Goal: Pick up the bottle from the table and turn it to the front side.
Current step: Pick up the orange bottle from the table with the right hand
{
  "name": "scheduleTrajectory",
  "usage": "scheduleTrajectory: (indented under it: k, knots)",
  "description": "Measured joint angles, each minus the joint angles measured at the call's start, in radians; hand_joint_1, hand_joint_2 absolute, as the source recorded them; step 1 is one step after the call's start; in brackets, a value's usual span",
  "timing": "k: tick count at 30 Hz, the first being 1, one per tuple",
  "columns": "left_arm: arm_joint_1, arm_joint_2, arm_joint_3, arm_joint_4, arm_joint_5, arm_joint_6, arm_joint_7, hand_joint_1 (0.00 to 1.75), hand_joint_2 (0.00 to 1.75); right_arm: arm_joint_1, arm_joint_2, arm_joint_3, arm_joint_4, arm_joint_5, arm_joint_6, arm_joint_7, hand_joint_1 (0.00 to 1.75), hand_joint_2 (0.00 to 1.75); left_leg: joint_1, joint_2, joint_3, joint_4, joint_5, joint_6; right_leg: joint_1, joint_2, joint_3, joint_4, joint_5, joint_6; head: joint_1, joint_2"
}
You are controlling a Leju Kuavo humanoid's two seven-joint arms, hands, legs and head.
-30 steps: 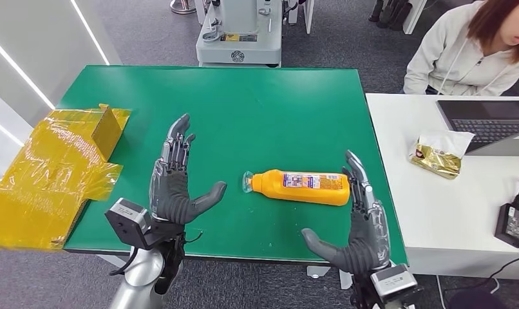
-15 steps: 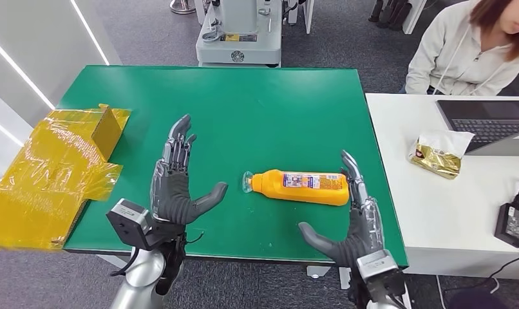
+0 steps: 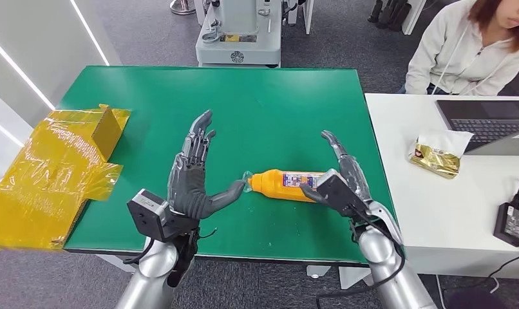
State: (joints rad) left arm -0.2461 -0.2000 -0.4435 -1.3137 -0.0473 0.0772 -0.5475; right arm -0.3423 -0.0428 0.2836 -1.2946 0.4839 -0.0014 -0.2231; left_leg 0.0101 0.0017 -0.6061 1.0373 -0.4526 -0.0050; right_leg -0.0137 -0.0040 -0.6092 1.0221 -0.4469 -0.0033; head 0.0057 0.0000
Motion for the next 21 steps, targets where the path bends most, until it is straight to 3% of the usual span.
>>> scheduleTrajectory:
  k: [5,12,21]
  knots:
    - [-0.021,0.000,-0.006,0.029,0.006,-0.005,0.000,0.00,1.75,-0.138,-0.009,0.033,0.196,0.013,0.055,0.040,0.00,1.75,0.000,0.000,-0.001,0.000,0.001,-0.001,0.000,0.000,-0.001,0.001,0.000,0.000,0.000,0.000]
    - [-0.059,0.001,-0.006,0.078,0.026,-0.017,-0.008,0.00,1.75,-0.404,-0.027,0.203,0.541,0.079,0.186,0.059,0.00,1.75,0.000,0.000,-0.002,0.000,0.001,-0.001,0.000,0.000,-0.002,0.001,0.000,0.000,0.000,0.000]
    - [-0.066,0.016,-0.005,0.112,0.083,-0.035,-0.018,0.00,1.75,-0.503,-0.049,0.362,0.745,0.073,0.313,0.057,0.00,1.75,0.000,-0.001,-0.004,0.000,0.001,-0.001,0.000,0.000,-0.003,0.000,0.000,0.000,0.000,0.000]
